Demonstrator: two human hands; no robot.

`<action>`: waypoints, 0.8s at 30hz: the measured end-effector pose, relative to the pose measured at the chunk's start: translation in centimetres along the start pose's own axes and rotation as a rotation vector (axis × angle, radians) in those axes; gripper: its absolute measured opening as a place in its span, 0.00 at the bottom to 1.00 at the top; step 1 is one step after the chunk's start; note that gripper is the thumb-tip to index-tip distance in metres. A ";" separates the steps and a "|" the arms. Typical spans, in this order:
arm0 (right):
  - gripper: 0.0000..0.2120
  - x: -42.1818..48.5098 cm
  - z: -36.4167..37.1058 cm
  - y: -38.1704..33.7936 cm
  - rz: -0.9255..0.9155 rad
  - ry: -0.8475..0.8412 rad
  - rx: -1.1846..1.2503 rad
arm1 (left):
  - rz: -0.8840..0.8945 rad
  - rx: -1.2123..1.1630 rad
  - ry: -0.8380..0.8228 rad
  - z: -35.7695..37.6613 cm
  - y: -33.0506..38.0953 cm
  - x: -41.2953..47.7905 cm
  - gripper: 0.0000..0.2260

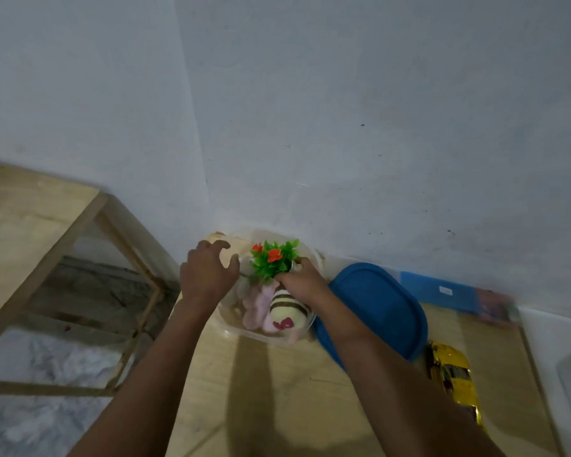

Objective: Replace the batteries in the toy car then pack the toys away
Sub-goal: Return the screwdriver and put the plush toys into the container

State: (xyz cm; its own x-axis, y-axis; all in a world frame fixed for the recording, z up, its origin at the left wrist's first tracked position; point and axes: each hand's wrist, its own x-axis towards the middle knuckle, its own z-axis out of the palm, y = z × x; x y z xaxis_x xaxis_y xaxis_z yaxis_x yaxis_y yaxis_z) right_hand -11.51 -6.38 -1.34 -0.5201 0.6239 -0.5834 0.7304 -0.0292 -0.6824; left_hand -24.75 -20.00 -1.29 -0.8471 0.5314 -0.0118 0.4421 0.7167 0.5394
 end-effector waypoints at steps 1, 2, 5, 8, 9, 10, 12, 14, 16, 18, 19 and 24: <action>0.33 0.1 0.3 0.0 0.006 0.015 -0.067 | -0.016 0.014 -0.041 0.3 -0.8 0.0 0.18; 0.33 0.0 0.6 0.1 0.004 0.042 -0.147 | -0.052 -0.005 -0.121 0.6 -1.4 0.0 0.21; 0.35 -0.1 1.7 0.2 -0.019 0.154 -0.344 | -0.139 -0.163 -0.232 2.1 -2.9 -0.2 0.24; 0.38 -0.6 2.5 0.5 -0.061 0.265 -0.414 | -0.132 -0.230 -0.214 2.9 -3.3 -1.2 0.28; 0.40 -0.7 2.7 0.9 -0.091 0.289 -0.400 | -0.135 -0.248 -0.213 3.0 -3.3 -1.3 0.30; 0.41 -1.0 2.8 1.2 -0.112 0.298 -0.369 | -0.145 -0.260 -0.219 3.0 -3.3 -1.5 0.32; 0.42 -1.5 2.9 2.0 -0.129 0.286 -0.325 | -0.157 -0.281 -0.209 3.1 -3.2 -1.5 0.32; 0.37 -2.1 3.1 2.9 -0.143 0.278 -0.367 | -0.154 -0.296 -0.187 3.4 -3.2 -1.6 0.33; 0.28 -2.7 3.3 3.4 -0.172 0.313 -0.428 | -0.147 -0.304 -0.168 3.6 -3.2 -1.7 0.33; 0.23 -3.1 3.6 3.5 -0.188 0.345 -0.472 | -0.149 -0.308 -0.151 3.8 -3.2 -1.7 0.33; 0.23 -3.1 3.7 3.5 -0.181 0.349 -0.493 | -0.149 -0.310 -0.145 3.8 -3.1 -1.7 0.33; 0.16 -2.9 2.4 3.0 -0.179 0.176 -0.504 | -0.162 -0.307 -0.148 4.0 -3.0 -1.7 0.33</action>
State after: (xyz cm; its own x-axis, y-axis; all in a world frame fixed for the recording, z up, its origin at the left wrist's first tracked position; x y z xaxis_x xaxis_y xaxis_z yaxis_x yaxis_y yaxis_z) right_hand -8.87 -10.10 -2.75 -0.6056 0.7066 -0.3659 0.7809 0.4394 -0.4439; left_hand -23.45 -21.28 -6.22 -0.8371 0.4979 -0.2264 0.1783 0.6398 0.7475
